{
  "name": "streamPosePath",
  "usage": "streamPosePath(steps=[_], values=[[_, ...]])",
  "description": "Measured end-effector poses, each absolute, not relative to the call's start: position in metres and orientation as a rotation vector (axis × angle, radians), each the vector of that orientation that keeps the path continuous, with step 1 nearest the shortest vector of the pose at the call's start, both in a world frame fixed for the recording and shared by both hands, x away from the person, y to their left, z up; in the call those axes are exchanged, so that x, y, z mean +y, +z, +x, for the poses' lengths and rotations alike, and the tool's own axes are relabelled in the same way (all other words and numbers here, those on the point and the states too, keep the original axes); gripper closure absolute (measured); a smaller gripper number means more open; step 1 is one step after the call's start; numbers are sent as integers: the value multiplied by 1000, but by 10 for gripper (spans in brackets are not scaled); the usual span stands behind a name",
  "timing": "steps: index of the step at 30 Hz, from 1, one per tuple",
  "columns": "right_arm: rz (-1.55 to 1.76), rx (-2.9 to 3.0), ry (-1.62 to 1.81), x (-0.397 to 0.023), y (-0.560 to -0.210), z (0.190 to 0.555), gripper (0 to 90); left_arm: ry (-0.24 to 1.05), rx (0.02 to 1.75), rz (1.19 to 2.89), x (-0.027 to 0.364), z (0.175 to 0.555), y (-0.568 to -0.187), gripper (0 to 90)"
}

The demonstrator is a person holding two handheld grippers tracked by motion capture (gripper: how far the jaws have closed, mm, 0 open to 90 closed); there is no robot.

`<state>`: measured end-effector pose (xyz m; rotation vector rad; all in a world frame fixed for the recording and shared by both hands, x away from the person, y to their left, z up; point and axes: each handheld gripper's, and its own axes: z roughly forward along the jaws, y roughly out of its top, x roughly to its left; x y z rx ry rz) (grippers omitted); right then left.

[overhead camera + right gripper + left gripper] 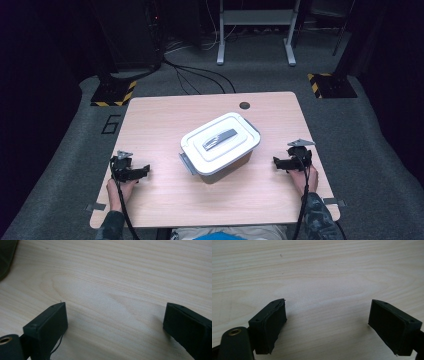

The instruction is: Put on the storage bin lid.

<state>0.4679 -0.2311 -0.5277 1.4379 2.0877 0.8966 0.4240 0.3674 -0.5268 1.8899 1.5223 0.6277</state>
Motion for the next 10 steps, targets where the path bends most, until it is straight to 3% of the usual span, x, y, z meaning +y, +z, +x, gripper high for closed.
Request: streamPosePath(steps=[10], values=[[1441,2084,900,-231,-528,468,46,672,1521,1862,366,418,-530,139]])
